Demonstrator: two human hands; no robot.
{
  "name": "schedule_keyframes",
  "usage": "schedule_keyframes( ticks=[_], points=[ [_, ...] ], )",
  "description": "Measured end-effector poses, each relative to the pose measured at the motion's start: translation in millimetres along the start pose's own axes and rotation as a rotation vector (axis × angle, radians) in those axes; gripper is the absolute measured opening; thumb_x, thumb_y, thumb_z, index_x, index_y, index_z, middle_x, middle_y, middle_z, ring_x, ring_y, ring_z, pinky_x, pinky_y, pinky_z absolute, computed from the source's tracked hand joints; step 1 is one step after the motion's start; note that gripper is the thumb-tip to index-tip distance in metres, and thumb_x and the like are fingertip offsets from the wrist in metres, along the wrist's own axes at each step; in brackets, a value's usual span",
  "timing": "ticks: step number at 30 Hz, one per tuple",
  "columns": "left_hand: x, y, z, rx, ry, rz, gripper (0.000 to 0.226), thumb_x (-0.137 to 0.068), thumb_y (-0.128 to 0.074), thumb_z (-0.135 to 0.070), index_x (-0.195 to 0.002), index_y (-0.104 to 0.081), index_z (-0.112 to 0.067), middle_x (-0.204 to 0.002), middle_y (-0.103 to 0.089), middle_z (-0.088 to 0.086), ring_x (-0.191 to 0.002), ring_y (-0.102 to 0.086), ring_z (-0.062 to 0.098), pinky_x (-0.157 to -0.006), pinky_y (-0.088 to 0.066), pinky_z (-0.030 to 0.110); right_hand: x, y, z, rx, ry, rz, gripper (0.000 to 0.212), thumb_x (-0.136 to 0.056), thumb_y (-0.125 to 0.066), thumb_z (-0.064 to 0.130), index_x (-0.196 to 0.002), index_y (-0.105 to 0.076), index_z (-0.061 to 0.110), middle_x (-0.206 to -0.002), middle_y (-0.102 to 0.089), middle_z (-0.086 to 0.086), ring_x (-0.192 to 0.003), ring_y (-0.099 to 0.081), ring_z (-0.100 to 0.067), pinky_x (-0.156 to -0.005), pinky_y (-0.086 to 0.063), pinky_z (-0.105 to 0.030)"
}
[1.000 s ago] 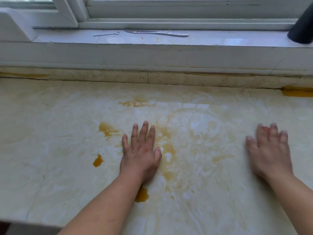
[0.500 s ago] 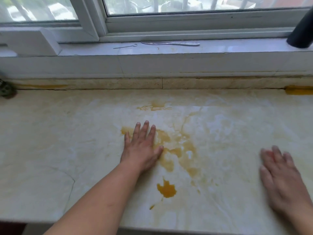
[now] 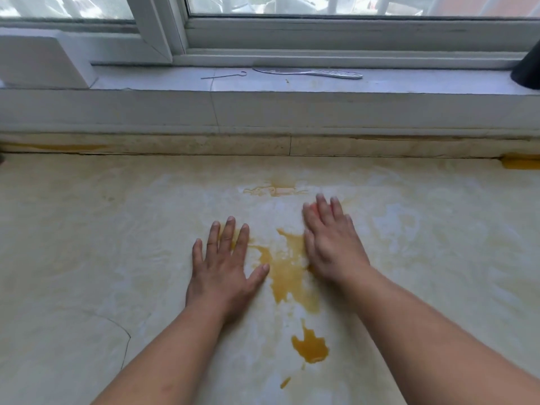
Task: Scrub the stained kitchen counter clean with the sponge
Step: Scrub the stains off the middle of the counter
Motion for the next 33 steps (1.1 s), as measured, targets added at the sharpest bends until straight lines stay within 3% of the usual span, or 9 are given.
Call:
schedule_keyframes(
  ticks=[5,8,12,15,17,22,26,29,33],
  points=[
    [2,1,-1,0.012,-0.003,-0.001,0.089,-0.088,-0.004,-0.081,-0.157,0.03,-0.036,-0.158,0.049,-0.009,-0.145,0.047,0.016,-0.124,0.017,0.055,2,2,7,-0.022,0.058,0.045,0.059,-0.106,-0.022,0.039,-0.161,-0.002,0.03,-0.167,0.019,0.006,-0.153,0.022,-0.02,-0.124,0.002,-0.042],
    [2,2,-1,0.017,-0.001,0.006,0.092,-0.082,0.003,-0.082,-0.157,0.03,-0.036,-0.158,0.05,-0.009,-0.145,0.047,0.016,-0.124,0.016,0.054,42,5,-49,0.002,0.085,0.045,0.058,-0.104,-0.015,0.046,-0.16,-0.001,0.037,-0.165,0.02,0.014,-0.151,0.024,-0.013,-0.126,0.0,-0.041],
    [3,1,-1,0.026,0.001,-0.01,0.091,-0.083,0.003,-0.082,-0.156,0.031,-0.036,-0.157,0.051,-0.01,-0.144,0.048,0.015,-0.124,0.016,0.054,40,38,-171,-0.021,-0.371,-0.12,0.064,-0.1,-0.018,0.044,-0.16,-0.019,0.022,-0.17,-0.001,-0.003,-0.156,0.002,-0.029,-0.125,-0.011,-0.049],
    [4,3,-1,0.021,0.002,-0.021,0.09,-0.084,0.001,-0.082,-0.156,0.03,-0.037,-0.157,0.049,-0.012,-0.144,0.047,0.014,-0.125,0.017,0.053,5,41,-171,-0.026,-0.572,-0.146,0.06,-0.104,-0.026,0.036,-0.16,-0.014,0.018,-0.169,0.002,-0.009,-0.155,0.003,-0.034,-0.125,-0.005,-0.047],
    [4,4,-1,0.018,0.007,-0.027,0.09,-0.084,-0.001,-0.082,-0.156,0.029,-0.038,-0.158,0.049,-0.013,-0.144,0.047,0.013,-0.125,0.017,0.052,-29,34,-128,-0.034,-0.496,-0.137,0.062,-0.104,-0.028,0.034,-0.16,-0.011,0.015,-0.169,0.003,-0.013,-0.154,0.003,-0.037,-0.124,-0.002,-0.045],
    [4,5,-1,-0.002,0.017,-0.035,0.091,-0.084,-0.004,-0.083,-0.158,0.025,-0.039,-0.161,0.043,-0.013,-0.147,0.042,0.012,-0.125,0.015,0.051,-62,6,11,0.003,0.072,-0.021,0.063,-0.104,-0.027,0.034,-0.161,-0.005,0.021,-0.169,0.012,-0.005,-0.154,0.014,-0.03,-0.125,0.003,-0.044],
    [4,10,-4,-0.008,0.035,-0.026,0.092,-0.083,-0.002,-0.084,-0.158,0.026,-0.039,-0.161,0.044,-0.014,-0.147,0.043,0.011,-0.125,0.015,0.05,-42,10,6,0.025,0.295,0.067,0.058,-0.107,-0.022,0.039,-0.161,-0.003,0.031,-0.168,0.015,0.008,-0.154,0.018,-0.018,-0.124,0.002,-0.039],
    [5,9,-5,-0.026,0.032,-0.005,0.091,-0.085,-0.003,-0.082,-0.158,0.028,-0.038,-0.159,0.047,-0.013,-0.146,0.045,0.012,-0.126,0.014,0.051,-18,22,-73,0.004,0.213,0.047,0.057,-0.106,-0.02,0.041,-0.16,-0.005,0.035,-0.166,0.013,0.013,-0.153,0.018,-0.014,-0.126,-0.005,-0.042],
    [5,8,-4,-0.03,0.026,-0.003,0.088,-0.093,-0.011,-0.08,-0.157,0.03,-0.036,-0.158,0.049,-0.011,-0.145,0.047,0.014,-0.125,0.014,0.053,-9,41,-159,-0.01,-0.168,-0.077,0.073,-0.094,-0.014,0.048,-0.158,-0.027,0.015,-0.168,-0.012,-0.01,-0.155,-0.005,-0.035,-0.124,-0.015,-0.051]
  ],
)
Point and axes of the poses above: each hand's wrist, its own x-axis away from the middle knuckle, its own y-axis out of the back of the hand, z = x × y, the point moved 6 cm from there along -x, towards the middle knuckle
